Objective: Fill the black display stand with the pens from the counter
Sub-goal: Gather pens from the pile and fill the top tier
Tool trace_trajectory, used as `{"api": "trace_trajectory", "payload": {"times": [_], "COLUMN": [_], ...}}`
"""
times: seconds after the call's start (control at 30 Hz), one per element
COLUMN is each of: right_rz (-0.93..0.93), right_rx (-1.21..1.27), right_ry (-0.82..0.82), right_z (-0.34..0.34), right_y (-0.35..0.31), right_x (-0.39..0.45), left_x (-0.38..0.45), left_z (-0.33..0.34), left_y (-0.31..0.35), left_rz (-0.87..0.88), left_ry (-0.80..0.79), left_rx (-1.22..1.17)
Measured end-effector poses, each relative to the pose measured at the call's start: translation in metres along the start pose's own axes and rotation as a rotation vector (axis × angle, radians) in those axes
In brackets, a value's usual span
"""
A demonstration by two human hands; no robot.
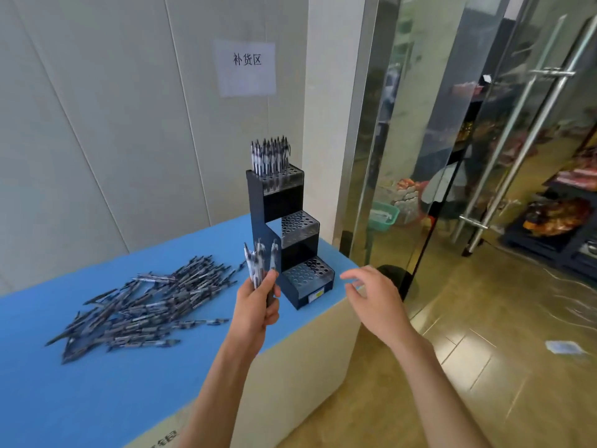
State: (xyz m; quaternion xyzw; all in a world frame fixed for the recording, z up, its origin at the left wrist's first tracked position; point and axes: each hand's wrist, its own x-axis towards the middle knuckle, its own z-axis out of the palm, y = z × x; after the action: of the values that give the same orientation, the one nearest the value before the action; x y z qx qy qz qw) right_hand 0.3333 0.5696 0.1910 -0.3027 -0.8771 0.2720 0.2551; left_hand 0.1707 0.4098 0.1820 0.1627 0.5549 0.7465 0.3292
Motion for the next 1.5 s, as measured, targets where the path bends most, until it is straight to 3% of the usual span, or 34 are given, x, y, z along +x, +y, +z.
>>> {"api": "trace_trajectory", "payload": {"times": [0.33,0.6,0.97,1.33,1.5], "right_rz": [-0.133,-0.179,-0.249,-0.279,-0.15], "right_rx": [0.046,-0.013,0.175,0.557,0.816], "right_ry": [-0.023,-0.154,-0.219,-0.395,-0.529], "right_z": [-0.015,-0.008,0.02,0.037,0.041], "right_y": [0.03,0.049,0.043,0.008,0.005], "right_x": [0.112,0.197,0.268,0.325,0.348], "left_x": [0.077,0.143,0.175,0.197,0.211], "left_z": [0.061,0.08,0.084,0.103,0.11], "left_y": [0.0,-0.002,0.001,0.021,0.034], "left_rz": [0.13,0.221,0.183,0.252,0.272], "left_ry": [0.099,0.175,0.292,0.497,0.561], "left_rx": [0.012,-0.013,-0.016,0.046,0.078]}}
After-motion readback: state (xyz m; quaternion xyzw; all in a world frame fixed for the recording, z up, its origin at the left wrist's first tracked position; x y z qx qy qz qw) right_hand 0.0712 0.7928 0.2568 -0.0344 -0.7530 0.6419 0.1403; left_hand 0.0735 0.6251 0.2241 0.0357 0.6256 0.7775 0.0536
